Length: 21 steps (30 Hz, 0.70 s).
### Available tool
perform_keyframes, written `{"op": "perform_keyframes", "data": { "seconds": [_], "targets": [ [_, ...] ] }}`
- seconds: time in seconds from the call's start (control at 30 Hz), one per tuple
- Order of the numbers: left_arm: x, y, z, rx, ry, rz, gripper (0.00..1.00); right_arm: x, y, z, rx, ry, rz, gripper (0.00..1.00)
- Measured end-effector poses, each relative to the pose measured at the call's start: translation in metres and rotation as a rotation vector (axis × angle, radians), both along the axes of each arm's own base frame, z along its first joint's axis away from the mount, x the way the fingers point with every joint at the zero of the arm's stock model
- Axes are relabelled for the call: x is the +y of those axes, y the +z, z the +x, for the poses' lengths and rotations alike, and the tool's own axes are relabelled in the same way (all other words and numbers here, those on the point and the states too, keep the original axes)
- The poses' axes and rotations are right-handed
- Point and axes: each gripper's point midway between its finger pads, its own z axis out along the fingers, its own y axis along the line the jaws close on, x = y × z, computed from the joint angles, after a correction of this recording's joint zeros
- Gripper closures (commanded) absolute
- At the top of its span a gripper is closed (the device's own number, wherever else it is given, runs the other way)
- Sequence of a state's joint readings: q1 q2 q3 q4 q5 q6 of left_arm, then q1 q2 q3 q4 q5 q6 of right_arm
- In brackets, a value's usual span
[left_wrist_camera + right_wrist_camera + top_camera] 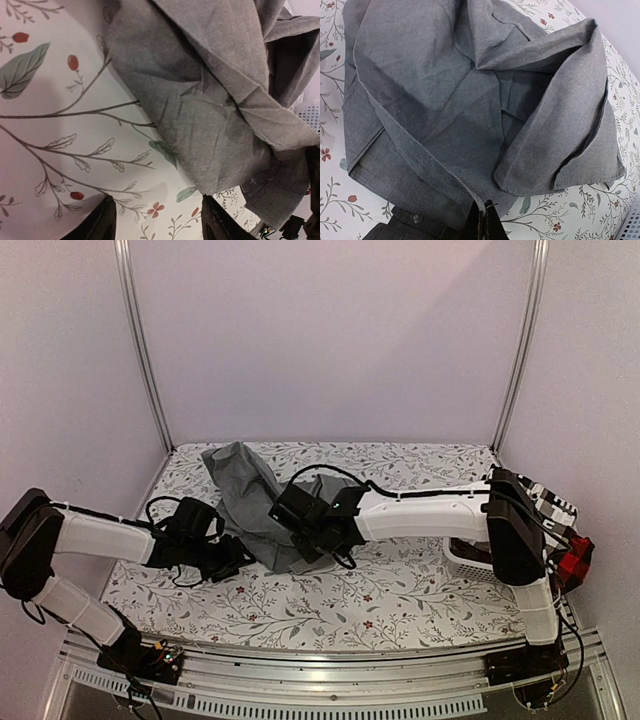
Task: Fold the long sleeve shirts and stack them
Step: Pick up the sleeve from the center of the board.
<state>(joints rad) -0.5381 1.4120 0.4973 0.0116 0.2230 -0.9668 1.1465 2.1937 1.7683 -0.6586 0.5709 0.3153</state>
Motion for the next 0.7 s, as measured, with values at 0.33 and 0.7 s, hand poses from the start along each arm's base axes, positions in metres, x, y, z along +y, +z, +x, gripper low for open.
{"op": "perform_keyframes", "data": {
  "seconds": [0.33,0.7],
  "targets": [
    [-0.046,-0.004,0.019,-0.045,-0.012,0.073,0.48,-0.023,0.054,0.051,-0.060,-0.080,0.096,1.00],
    [-0.037,-0.016,0.036,-0.058,0.054,0.203,1.00,-0.048,0.065,0.084,-0.069,-0.123,0.108,1.00]
  ]
}}
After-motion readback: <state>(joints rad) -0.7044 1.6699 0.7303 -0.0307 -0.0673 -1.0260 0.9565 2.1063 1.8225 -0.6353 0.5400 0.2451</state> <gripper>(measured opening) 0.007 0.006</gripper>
